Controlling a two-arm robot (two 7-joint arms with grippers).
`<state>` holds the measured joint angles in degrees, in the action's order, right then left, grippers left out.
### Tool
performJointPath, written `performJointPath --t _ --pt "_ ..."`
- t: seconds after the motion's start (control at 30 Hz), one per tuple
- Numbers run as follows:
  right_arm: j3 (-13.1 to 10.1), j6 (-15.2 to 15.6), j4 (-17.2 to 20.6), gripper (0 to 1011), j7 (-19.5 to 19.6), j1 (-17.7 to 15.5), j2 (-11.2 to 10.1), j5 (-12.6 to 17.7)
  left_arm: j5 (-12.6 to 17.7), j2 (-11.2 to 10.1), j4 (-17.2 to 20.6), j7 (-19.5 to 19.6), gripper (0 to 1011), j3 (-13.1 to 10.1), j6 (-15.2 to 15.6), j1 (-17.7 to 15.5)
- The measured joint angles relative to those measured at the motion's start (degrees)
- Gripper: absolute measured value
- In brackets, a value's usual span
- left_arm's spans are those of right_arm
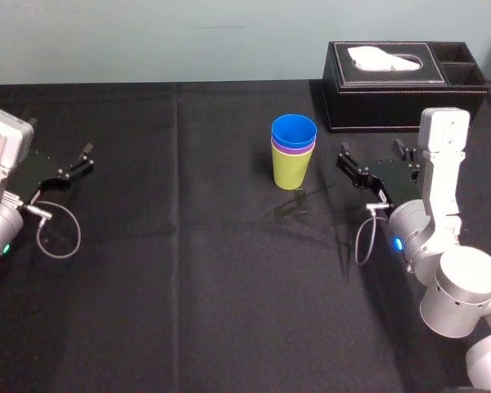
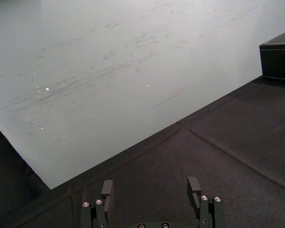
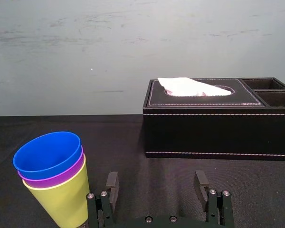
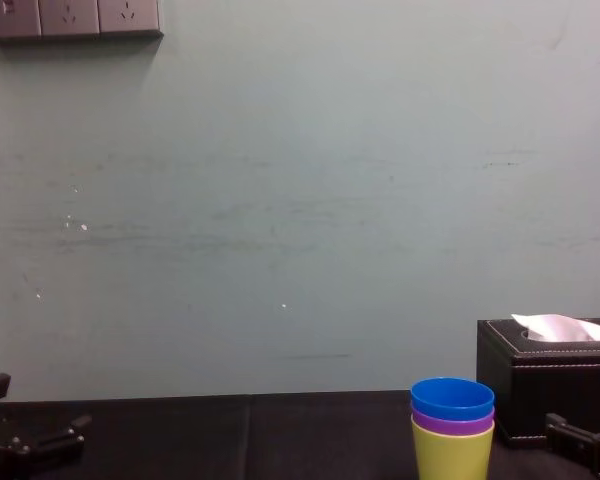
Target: Stack the three plastic cups sequentially using one hand.
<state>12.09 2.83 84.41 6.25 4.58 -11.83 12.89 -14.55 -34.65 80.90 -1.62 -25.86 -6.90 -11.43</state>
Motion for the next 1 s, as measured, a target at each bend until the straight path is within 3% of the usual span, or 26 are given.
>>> performJointPath --t 1.0 --pt "0.0 0.0 -0.01 1004 0.0 0.0 0.0 0.0 0.0 0.0 0.0 0.0 1010 0.0 0.0 0.0"
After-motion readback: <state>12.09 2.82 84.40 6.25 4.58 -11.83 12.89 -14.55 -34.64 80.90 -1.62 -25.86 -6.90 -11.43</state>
